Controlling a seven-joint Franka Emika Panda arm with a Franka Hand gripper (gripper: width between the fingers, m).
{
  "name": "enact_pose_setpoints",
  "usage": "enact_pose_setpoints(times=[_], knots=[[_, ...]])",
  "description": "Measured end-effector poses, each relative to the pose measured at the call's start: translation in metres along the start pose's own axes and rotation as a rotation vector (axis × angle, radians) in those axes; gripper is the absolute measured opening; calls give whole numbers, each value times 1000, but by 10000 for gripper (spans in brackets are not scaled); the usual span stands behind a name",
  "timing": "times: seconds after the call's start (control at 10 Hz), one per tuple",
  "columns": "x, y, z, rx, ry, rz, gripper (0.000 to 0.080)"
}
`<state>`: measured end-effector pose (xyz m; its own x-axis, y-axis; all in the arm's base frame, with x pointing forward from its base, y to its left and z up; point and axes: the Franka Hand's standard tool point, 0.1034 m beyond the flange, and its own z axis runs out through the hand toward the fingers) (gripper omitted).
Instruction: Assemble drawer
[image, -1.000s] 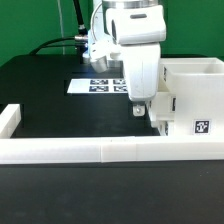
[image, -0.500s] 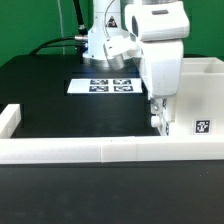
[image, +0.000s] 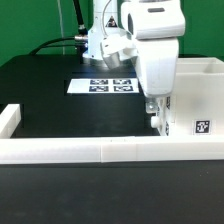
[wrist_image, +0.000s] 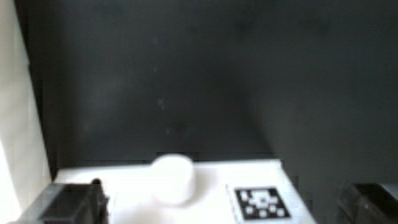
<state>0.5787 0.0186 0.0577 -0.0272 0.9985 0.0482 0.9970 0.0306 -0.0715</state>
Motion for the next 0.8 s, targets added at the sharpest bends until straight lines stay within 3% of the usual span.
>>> enact_pose_setpoints(times=[0.2, 0.4, 0.6, 0.8], knots=[[-24, 0, -3, -4, -13, -16, 649], [-49, -1, -14, -33, -37, -6, 649], [-55, -15, -17, -43, -45, 31, 649], [-54, -14, -16, -42, -44, 29, 649]])
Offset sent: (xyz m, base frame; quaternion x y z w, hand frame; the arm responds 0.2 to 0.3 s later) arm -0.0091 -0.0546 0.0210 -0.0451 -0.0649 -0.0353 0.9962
